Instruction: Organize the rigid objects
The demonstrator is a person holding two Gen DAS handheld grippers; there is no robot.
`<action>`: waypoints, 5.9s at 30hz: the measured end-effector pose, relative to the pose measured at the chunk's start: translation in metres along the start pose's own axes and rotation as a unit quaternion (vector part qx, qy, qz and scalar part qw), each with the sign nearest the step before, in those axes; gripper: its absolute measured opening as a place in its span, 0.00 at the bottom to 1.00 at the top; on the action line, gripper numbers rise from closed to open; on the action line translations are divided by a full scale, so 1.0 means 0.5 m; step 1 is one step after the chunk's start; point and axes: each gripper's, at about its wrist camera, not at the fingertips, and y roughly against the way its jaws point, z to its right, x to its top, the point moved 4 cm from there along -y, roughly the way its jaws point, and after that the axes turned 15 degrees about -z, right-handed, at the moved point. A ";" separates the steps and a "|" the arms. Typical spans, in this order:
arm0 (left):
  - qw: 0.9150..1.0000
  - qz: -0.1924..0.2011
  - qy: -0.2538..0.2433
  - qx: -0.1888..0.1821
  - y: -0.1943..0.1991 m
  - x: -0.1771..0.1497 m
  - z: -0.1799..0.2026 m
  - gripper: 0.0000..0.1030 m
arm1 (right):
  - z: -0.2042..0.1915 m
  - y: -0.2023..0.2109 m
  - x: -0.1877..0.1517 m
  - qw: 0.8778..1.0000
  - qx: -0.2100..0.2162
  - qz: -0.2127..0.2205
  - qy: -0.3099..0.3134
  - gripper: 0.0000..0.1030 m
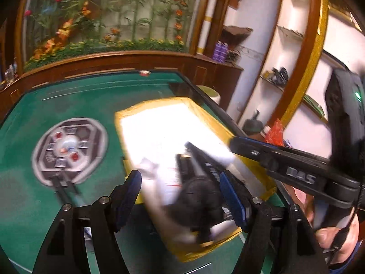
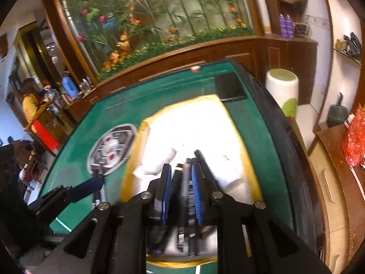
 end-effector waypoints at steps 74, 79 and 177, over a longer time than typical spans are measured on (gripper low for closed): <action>0.972 -0.081 0.177 0.132 -0.003 -0.165 -0.383 0.36 | -0.315 -0.287 -0.098 0.980 0.052 -0.131 0.142 0.08; 0.972 -0.083 0.171 0.137 -0.015 -0.159 -0.357 0.36 | -0.318 -0.279 -0.102 0.979 0.050 -0.128 0.152 0.08; 0.986 -0.011 0.088 0.142 0.070 -0.127 -0.233 0.09 | -0.222 -0.064 -0.099 0.990 0.086 -0.017 0.111 0.08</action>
